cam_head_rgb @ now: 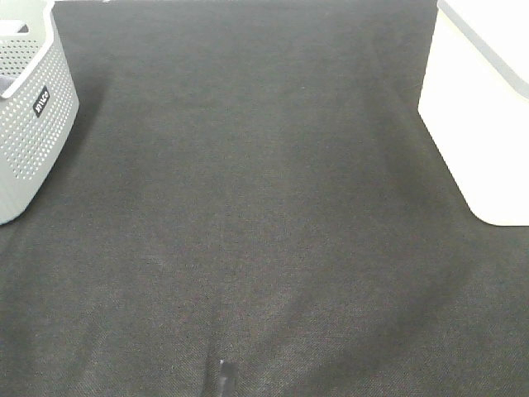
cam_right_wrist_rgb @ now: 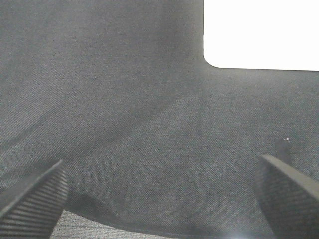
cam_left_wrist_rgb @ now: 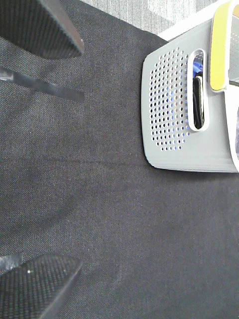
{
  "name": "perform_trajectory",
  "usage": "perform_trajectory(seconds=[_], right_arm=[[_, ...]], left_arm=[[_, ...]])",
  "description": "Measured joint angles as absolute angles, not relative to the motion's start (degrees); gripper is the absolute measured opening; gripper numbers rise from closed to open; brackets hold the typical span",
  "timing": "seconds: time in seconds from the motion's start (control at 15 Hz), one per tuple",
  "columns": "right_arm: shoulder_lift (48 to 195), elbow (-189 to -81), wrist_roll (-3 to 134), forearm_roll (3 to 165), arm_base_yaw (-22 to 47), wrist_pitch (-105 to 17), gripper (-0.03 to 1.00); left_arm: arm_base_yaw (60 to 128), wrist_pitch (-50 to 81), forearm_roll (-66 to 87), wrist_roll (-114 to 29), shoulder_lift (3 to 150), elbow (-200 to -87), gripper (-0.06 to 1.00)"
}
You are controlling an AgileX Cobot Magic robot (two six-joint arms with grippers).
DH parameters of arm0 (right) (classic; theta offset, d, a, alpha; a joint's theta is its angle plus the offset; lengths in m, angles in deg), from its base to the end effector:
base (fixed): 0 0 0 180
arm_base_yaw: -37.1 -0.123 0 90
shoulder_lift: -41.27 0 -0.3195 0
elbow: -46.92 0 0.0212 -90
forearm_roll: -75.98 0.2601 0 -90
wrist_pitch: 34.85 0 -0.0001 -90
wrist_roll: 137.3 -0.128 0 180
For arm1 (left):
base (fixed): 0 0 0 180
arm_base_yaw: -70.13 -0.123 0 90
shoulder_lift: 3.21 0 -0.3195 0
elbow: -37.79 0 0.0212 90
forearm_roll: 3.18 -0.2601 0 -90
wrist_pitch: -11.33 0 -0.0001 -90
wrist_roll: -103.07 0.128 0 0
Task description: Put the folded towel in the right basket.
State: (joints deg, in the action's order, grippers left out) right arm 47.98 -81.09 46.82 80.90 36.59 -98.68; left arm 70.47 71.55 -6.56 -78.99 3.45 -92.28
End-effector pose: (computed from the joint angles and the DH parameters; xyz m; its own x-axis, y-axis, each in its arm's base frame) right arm 0.0015 0.0099 0.2450 -0.5337 -0.0386 -0.8448 -0.0920 0.9957 0.0126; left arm 0.0022 0.0065 0.2633 -0.4501 -0.0039 -0.8930 -0.0427 0.9989 0.0171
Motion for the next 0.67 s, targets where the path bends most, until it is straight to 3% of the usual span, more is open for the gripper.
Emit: perform_trajectory(seconds=[0.67], right_arm=[[47.98,-81.09,46.82,80.90,36.59,-98.68,0.96]], left_arm=[[70.47,71.55,-6.56,-78.99,3.45,-92.28,0.99]])
